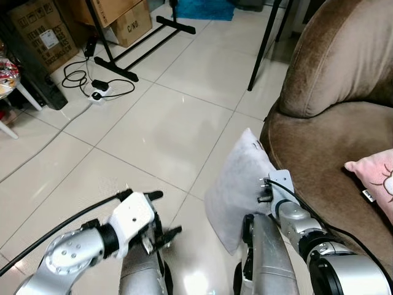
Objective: Move the pillow to the sofa from floor
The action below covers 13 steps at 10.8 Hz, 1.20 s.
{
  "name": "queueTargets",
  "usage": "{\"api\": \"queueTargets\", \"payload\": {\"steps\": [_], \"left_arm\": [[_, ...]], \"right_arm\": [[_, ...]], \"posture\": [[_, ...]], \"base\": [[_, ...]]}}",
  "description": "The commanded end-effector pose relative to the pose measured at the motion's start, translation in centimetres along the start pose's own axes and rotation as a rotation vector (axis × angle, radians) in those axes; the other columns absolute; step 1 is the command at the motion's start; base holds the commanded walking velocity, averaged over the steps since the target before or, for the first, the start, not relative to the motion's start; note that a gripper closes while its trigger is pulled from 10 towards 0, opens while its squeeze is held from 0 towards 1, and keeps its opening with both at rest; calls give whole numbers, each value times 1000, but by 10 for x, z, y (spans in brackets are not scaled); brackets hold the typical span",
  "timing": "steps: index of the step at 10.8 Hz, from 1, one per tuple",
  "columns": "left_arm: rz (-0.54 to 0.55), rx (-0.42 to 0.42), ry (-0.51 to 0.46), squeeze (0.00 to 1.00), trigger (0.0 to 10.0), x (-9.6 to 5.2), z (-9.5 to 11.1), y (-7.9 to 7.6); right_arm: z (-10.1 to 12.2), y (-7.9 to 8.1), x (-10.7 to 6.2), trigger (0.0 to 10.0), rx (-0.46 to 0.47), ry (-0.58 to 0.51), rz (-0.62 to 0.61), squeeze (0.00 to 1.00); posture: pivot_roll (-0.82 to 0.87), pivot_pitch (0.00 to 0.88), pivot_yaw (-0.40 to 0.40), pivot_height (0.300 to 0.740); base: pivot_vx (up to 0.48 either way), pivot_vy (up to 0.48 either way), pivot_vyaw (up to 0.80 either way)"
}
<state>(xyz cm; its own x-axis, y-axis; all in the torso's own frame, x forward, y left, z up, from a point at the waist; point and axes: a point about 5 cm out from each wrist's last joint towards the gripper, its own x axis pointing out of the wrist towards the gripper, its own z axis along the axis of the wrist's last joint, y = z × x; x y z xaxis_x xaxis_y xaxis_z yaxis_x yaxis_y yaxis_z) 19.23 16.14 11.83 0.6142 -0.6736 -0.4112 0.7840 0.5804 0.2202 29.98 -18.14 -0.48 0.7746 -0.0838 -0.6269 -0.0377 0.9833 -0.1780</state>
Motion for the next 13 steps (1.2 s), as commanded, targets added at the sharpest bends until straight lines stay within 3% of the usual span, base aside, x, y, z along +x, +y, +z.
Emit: {"api": "queueTargets", "payload": {"steps": [1, 2, 3, 4, 5, 6, 8, 9, 10, 11, 13], "left_arm": [[15, 8, 9, 0, 10000, 1, -3, 1], [45, 7, -2, 0, 10000, 4, -4, 4], [144, 17, -41, 0, 10000, 7, -1, 12], [240, 5, -62, 0, 10000, 1, -2, 17], [283, -1, -67, 0, 10000, -2, -4, 19], [344, -22, -94, 0, 10000, -3, -1, 19], [486, -26, -129, 0, 10000, -1, 7, 26], [571, -63, -184, 0, 10000, 3, 17, 34], [593, -60, -203, 0, 10000, 8, 24, 37], [600, -55, -208, 0, 10000, 11, 26, 36], [631, -42, -219, 0, 10000, 15, 29, 38]], "right_arm": [[6, 6, 1, 0, 17, -20, 35, 0], [17, 16, 1, 0, 30, -67, 95, 0], [29, 26, 0, 0, 48, -136, 178, 0], [44, 31, -4, 0, 160, -250, 274, 0], [51, 32, -9, 0, 202, -312, 312, 0], [59, 33, -25, 0, 262, -407, 346, 0], [88, 28, -78, 0, 469, -609, 350, 0], [103, 33, -107, 10000, 404, -700, 395, 0], [107, 33, -123, 10000, 347, -755, 368, 0], [106, 28, -132, 10000, 402, -717, 327, 0], [108, 25, -131, 10000, 459, -681, 286, 0]], "posture": [[123, 47, 2, 546], [113, 12, -10, 546], [107, 0, -28, 546], [94, 0, -46, 546], [84, 0, -48, 546], [70, 0, -42, 546], [39, 0, -35, 546], [16, 0, -42, 546], [6, 0, -39, 551], [5, 0, -37, 566], [13, 0, -38, 591]], "base": [[0, 0, 0], [0, 0, 0], [0, 0, 0], [0, 0, 0], [0, 0, 0], [0, 0, 0], [0, 0, 0], [0, 0, 0], [0, 0, 0], [0, 0, 0], [0, 0, 0]]}}
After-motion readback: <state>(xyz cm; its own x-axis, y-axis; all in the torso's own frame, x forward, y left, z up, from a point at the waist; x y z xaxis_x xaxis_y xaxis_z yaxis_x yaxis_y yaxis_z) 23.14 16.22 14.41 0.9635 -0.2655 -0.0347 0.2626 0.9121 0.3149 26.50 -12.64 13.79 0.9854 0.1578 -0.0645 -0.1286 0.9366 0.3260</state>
